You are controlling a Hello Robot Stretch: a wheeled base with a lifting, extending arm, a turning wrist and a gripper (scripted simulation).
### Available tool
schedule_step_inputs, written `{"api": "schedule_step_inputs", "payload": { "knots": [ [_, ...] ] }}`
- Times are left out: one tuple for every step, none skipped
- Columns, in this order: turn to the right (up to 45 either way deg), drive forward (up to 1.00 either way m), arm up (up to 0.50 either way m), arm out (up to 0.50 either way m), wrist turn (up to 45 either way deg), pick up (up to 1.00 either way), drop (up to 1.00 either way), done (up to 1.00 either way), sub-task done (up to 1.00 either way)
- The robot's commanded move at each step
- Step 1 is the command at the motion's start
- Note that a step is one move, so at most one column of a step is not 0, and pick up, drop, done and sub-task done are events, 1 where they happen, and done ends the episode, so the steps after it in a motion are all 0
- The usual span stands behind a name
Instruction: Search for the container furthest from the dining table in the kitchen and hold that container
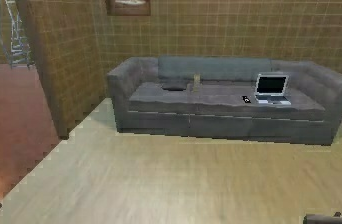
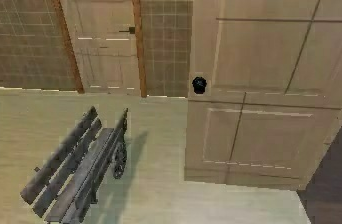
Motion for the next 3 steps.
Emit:
{"api": "schedule_step_inputs", "payload": {
  "knots": [
    [-36.0, 0.00, 0.00, 0.00, 0.0, 0.00, 0.00, 0.00, 0.00],
    [0.0, 1.00, 0.00, 0.00, 0.0, 0.00, 0.00, 0.00, 0.00],
    [0.0, 0.65, 0.00, 0.00, 0.0, 0.00, 0.00, 0.00, 0.00]
  ]
}}
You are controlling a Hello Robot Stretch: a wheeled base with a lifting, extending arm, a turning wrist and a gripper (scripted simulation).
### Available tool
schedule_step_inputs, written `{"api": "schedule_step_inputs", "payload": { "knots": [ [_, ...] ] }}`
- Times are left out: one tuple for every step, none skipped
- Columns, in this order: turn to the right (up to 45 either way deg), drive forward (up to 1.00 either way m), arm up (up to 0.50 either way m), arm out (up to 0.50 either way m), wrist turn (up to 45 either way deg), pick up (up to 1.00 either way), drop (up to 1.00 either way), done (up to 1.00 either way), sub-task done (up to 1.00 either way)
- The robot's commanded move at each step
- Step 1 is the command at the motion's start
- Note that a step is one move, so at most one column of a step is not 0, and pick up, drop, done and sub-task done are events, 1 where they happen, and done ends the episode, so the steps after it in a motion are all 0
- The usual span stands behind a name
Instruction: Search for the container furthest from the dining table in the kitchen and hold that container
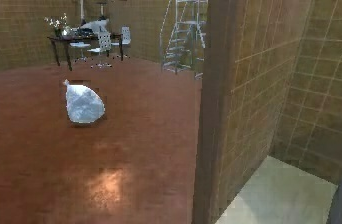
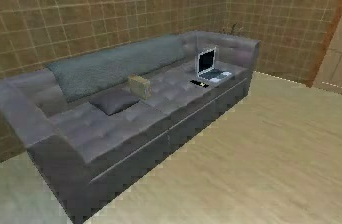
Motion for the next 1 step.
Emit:
{"api": "schedule_step_inputs", "payload": {
  "knots": [
    [9.0, 0.00, 0.00, 0.00, 0.0, 0.00, 0.00, 0.00, 0.00]
  ]
}}
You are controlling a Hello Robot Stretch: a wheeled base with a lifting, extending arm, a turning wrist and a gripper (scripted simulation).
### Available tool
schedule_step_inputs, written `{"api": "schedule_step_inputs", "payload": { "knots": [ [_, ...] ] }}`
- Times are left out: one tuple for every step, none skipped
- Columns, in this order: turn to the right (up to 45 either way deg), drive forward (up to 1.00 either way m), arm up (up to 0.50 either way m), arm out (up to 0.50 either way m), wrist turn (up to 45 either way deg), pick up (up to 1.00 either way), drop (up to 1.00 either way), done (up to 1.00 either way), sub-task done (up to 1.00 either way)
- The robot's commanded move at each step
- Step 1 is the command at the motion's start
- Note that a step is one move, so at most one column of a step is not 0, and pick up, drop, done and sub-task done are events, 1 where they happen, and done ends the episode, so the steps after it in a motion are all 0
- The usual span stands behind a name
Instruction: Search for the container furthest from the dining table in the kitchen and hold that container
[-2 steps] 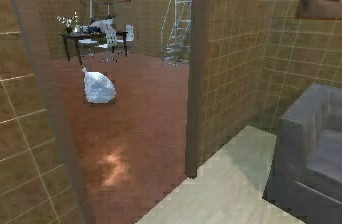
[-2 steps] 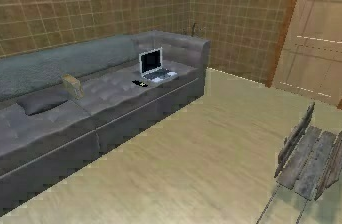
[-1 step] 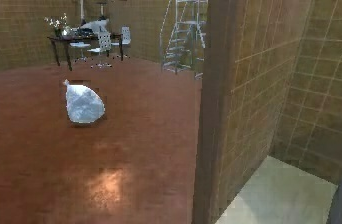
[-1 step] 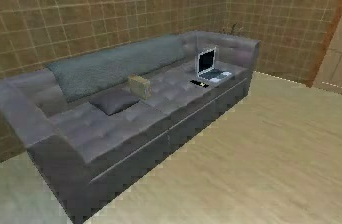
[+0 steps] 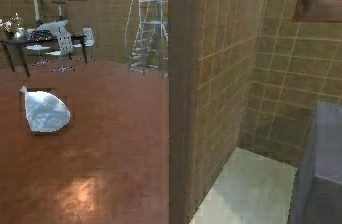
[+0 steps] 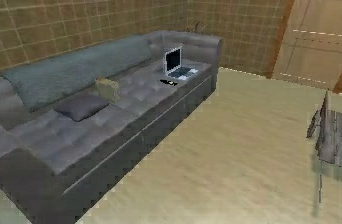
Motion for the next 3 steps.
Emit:
{"api": "schedule_step_inputs", "payload": {
  "knots": [
    [0.0, 0.35, 0.00, 0.00, 0.0, 0.00, 0.00, 0.00, 0.00],
    [-45.0, 0.00, 0.00, 0.00, 0.0, 0.00, 0.00, 0.00, 0.00],
    [-9.0, 0.00, 0.00, 0.00, 0.0, 0.00, 0.00, 0.00, 0.00]
  ]
}}
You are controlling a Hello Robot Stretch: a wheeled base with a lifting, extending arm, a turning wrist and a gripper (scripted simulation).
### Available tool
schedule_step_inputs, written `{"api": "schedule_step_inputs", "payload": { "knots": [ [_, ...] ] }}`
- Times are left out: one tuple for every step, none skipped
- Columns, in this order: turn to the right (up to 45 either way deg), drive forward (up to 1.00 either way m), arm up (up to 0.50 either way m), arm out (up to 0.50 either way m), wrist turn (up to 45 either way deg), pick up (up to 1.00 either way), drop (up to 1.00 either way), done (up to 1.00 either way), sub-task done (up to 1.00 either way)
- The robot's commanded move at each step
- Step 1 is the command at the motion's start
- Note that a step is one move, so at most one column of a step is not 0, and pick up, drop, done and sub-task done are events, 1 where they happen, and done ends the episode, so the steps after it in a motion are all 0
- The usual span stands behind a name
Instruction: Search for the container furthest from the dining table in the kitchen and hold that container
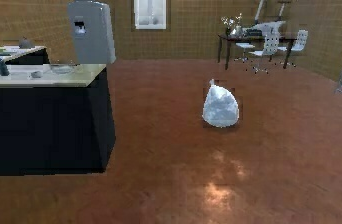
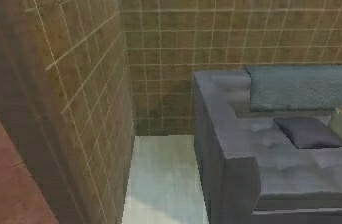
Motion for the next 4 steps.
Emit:
{"api": "schedule_step_inputs", "payload": {
  "knots": [
    [0.0, 1.00, 0.00, 0.00, 0.0, 0.00, 0.00, 0.00, 0.00],
    [-3.0, 0.00, 0.00, 0.00, 0.0, 0.00, 0.00, 0.00, 0.00],
    [0.0, 1.00, 0.00, 0.00, 0.0, 0.00, 0.00, 0.00, 0.00],
    [0.0, 0.70, 0.00, 0.00, 0.0, 0.00, 0.00, 0.00, 0.00]
  ]
}}
